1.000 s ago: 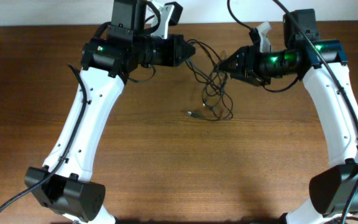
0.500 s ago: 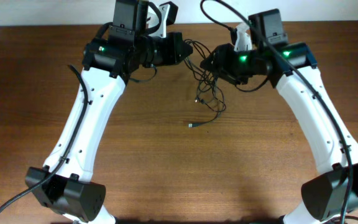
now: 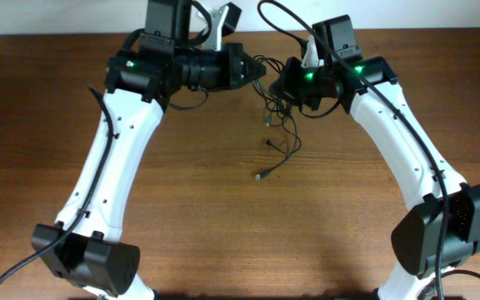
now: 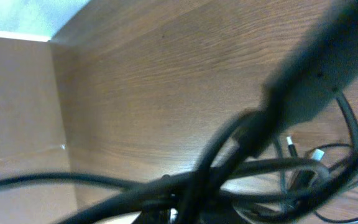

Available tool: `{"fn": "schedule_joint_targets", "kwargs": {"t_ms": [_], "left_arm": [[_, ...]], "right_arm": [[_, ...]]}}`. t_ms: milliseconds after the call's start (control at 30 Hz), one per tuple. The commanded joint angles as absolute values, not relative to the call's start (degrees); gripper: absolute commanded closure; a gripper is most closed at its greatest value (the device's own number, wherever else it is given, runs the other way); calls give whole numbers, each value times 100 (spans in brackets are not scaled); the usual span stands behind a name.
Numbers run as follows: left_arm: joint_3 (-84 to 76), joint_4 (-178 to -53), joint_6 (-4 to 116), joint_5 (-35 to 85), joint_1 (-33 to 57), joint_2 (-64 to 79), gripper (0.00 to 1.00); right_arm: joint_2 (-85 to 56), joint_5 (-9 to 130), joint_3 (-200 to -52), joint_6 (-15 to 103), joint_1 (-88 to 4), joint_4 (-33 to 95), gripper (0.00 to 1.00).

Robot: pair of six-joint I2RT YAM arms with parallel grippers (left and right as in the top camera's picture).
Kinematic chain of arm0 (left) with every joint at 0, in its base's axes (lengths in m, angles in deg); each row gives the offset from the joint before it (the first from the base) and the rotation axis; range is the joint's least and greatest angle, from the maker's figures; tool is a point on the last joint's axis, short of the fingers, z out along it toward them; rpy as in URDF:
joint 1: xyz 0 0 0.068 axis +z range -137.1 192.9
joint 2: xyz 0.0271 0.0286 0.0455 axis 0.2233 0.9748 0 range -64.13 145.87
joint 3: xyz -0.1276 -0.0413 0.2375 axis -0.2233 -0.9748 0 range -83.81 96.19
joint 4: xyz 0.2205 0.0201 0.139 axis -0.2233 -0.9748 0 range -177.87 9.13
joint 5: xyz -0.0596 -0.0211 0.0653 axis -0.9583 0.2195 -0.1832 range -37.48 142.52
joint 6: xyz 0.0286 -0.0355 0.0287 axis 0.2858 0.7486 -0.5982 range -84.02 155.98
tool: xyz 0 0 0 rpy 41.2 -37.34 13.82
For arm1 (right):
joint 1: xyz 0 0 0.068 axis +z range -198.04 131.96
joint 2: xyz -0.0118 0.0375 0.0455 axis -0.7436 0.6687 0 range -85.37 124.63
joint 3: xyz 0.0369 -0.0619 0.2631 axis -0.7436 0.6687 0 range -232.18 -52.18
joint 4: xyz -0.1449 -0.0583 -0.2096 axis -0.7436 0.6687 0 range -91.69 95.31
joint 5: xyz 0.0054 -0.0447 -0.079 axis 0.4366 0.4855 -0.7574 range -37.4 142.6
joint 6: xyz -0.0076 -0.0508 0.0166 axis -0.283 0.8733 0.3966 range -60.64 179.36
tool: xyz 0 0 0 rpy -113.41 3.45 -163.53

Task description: Untangle cables

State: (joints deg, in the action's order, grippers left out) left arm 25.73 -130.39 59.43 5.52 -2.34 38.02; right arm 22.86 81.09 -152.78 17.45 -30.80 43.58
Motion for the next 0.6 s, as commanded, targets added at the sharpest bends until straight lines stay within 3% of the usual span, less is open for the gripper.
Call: {"fn": "schedule_joint_targets", "kwargs": {"t_ms": [0,200,467,567], "left_arm": [[2702,-13144,5947,796,17,3791,100],[2686,-13940,5818,2973,124,3822,100],[2686,-14025,5691,3201,124,3822,100],[2686,-14084,5667,3282,124,3822,100]], "right_arm": [[2094,8965,-15337,2298,-3408,4299,96],[1208,11431,-15337,4156,-4411,4776,96],[758,14141,-15335,4591,-5954,5196,96],[758,14154,-15335,4564,-6328,5443,96]]}}
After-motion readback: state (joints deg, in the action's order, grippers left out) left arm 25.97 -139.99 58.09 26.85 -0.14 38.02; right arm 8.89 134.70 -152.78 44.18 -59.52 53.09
